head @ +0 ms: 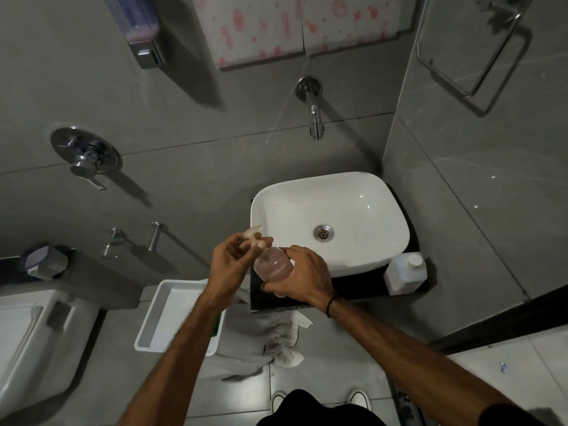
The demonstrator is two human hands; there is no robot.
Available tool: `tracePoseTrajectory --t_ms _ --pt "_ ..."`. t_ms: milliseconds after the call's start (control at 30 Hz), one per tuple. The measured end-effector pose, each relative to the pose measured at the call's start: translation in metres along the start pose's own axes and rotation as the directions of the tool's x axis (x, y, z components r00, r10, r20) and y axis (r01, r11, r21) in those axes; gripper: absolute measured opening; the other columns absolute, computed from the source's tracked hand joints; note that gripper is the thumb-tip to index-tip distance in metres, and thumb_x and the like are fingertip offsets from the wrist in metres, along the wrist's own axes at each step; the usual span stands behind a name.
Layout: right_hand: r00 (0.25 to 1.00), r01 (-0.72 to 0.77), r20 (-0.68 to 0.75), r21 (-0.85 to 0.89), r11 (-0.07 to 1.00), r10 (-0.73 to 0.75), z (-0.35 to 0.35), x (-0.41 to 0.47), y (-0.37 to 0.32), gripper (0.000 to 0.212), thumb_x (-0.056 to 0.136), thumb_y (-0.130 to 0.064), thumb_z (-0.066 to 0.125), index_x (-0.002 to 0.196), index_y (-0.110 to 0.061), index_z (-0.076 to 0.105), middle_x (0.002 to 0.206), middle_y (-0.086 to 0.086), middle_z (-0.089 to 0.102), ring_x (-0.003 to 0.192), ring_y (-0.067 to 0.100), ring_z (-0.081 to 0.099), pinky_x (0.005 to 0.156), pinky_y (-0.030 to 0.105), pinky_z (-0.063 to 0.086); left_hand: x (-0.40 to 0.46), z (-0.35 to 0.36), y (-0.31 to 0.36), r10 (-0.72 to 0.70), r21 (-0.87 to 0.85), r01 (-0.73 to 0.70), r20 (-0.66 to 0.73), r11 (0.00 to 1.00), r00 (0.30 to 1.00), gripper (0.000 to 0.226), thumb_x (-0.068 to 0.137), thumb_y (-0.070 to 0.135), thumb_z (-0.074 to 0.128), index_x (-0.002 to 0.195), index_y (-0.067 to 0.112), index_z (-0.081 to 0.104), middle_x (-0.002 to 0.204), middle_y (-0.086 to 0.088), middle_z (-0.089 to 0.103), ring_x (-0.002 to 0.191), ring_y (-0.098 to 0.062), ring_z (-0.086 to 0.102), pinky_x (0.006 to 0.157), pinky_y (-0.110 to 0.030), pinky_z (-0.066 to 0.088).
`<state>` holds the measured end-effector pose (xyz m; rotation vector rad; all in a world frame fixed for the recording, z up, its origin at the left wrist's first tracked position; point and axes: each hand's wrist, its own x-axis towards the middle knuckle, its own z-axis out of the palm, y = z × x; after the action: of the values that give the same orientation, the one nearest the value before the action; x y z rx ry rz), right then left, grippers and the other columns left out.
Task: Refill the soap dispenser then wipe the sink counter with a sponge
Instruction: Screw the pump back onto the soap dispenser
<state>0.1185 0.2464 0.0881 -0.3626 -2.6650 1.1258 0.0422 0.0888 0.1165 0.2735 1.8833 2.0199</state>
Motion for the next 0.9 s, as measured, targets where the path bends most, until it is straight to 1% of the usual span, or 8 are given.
tracePoseTrajectory --t_ms 167,333,400,500,633,700,767,900 --pt "0.999 -0.018 -0.038 0.0 1.0 0.018 0.002 -0.002 -0.001 0.064 0.047 -0.073 0.076 0.096 -0.034 0.068 0.079 -0.017 0.063 0.071 0.001 0.054 0.059 0.006 0.031 -0.003 0.005 -0.008 0.065 0.053 -0.061 -0.087 0.997 0.994 0.037 0.074 0.025 0.09 0.102 0.008 0.073 0.105 -0.013 0.081 0.101 -0.03 0.077 0.084 -0.034 0.063" --pt "0.999 -0.017 -0.037 -0.014 1.0 0.016 0.003 -0.005 0.001 0.066 0.047 -0.075 0.076 0.097 -0.034 0.067 0.079 -0.019 0.061 0.072 0.003 0.054 0.059 0.01 0.034 0.0 0.006 -0.016 0.041 0.057 -0.032 -0.163 0.998 0.986 0.055 0.062 0.021 0.097 0.091 -0.007 0.06 0.088 -0.012 0.077 0.084 -0.03 0.075 0.08 -0.042 0.064" --pt "0.999 -0.013 -0.034 -0.037 0.999 0.012 0.004 -0.006 0.003 0.066 0.046 -0.075 0.074 0.097 -0.035 0.067 0.078 -0.02 0.057 0.073 0.004 0.054 0.058 0.012 0.035 -0.001 0.009 -0.016 0.032 0.047 -0.023 -0.18 0.999 0.983 0.056 0.057 0.024 0.098 0.084 -0.004 0.058 0.08 -0.011 0.072 0.077 -0.027 0.07 0.075 -0.038 0.063" --pt "0.998 0.004 -0.061 -0.062 0.998 -0.008 0.008 -0.008 0.004 0.06 0.047 -0.07 0.075 0.092 -0.033 0.066 0.078 -0.017 0.058 0.075 0.009 0.057 0.059 0.021 0.043 -0.004 0.018 -0.018 0.024 0.061 -0.009 -0.256 0.998 0.966 0.051 0.054 0.025 0.1 0.075 0.014 0.055 0.067 0.004 0.068 0.067 -0.015 0.067 0.065 -0.026 0.059" --pt "0.996 0.008 -0.087 -0.084 0.996 -0.015 0.013 -0.008 0.003 0.053 0.049 -0.065 0.078 0.086 -0.031 0.063 0.077 -0.016 0.057 0.074 0.01 0.056 0.06 0.026 0.046 -0.006 0.024 -0.025 0.014 0.003 -0.013 -0.314 1.0 0.949 0.049 0.058 0.022 0.098 0.083 0.006 0.059 0.07 0.003 0.069 0.067 -0.01 0.068 0.063 -0.02 0.058" --pt "0.995 -0.006 -0.097 -0.059 0.998 0.0 0.011 -0.007 0.005 0.058 0.047 -0.068 0.076 0.09 -0.032 0.065 0.078 -0.016 0.06 0.074 0.009 0.057 0.06 0.026 0.048 -0.005 0.019 -0.023 -0.01 -0.018 0.006 -0.265 1.0 0.964 0.046 0.066 0.015 0.095 0.091 -0.007 0.063 0.084 -0.011 0.075 0.078 -0.021 0.072 0.069 -0.026 0.06" --pt "0.995 0.004 -0.096 -0.047 0.999 -0.009 0.008 -0.005 0.008 0.061 0.045 -0.071 0.075 0.094 -0.034 0.066 0.078 -0.016 0.062 0.073 0.008 0.057 0.06 0.024 0.048 -0.004 0.011 -0.019 -0.032 -0.011 0.03 -0.174 0.999 0.984 0.039 0.073 0.012 0.09 0.1 -0.007 0.07 0.098 -0.022 0.077 0.09 -0.033 0.074 0.075 -0.03 0.061" --pt "0.997 -0.031 -0.072 -0.008 0.999 0.03 0.004 0.0 0.008 0.06 0.044 -0.071 0.075 0.091 -0.034 0.066 0.075 -0.017 0.061 0.069 0.004 0.054 0.056 0.015 0.038 -0.002 -0.002 -0.013 -0.027 -0.058 0.031 0.067 0.998 0.997 0.037 0.085 0.008 0.08 0.121 0.008 0.072 0.119 -0.014 0.076 0.112 -0.026 0.073 0.088 -0.027 0.06"
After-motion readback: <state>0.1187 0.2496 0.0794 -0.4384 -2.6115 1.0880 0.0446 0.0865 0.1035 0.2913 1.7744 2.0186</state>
